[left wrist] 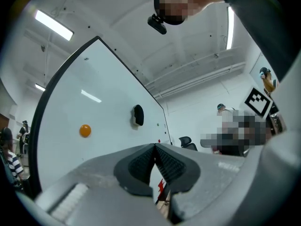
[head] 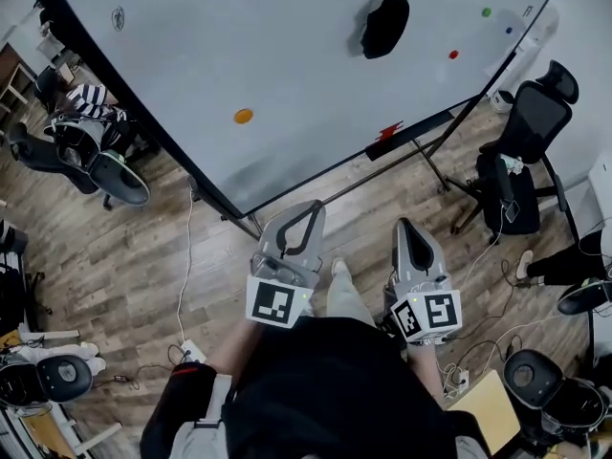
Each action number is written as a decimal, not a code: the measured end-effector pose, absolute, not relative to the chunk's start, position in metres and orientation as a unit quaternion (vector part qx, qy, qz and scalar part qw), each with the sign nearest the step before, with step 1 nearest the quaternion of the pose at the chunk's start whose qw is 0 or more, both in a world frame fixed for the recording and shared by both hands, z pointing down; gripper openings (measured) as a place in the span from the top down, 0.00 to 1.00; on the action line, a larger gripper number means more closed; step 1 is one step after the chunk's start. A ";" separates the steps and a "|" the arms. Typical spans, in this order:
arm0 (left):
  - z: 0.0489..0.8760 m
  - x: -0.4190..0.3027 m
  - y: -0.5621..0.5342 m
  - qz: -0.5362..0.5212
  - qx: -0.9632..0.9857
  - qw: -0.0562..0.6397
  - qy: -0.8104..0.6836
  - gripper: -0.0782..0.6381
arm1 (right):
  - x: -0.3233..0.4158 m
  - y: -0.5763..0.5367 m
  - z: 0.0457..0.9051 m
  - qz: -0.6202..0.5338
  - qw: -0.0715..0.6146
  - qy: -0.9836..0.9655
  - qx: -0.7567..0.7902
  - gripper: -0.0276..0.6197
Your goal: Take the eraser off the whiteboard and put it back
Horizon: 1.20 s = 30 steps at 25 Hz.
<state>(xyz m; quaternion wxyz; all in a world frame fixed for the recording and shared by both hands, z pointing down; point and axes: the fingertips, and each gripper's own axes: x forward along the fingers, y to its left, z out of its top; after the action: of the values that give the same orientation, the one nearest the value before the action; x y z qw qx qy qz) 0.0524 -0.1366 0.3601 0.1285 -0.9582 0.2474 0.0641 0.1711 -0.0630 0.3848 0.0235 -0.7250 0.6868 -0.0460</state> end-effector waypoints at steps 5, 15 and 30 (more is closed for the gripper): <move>0.349 0.066 -0.161 0.068 -0.956 0.131 0.253 0.89 | 0.190 -0.102 0.366 -0.029 0.019 0.699 -0.714 0.95; 0.340 0.094 -0.210 0.061 -0.944 0.124 0.299 0.89 | 0.220 -0.182 0.328 0.005 0.021 0.724 -0.689 0.95; 0.323 0.133 -0.224 0.054 -0.923 0.148 0.350 0.89 | 0.251 -0.256 0.239 0.048 0.071 0.755 -0.651 0.89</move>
<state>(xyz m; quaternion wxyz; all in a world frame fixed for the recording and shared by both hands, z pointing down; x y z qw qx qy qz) 0.1335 -0.2244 0.3234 0.1475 -0.9234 0.3502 0.0542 0.2511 -0.2562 0.2389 0.0708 -0.6507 0.7546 0.0476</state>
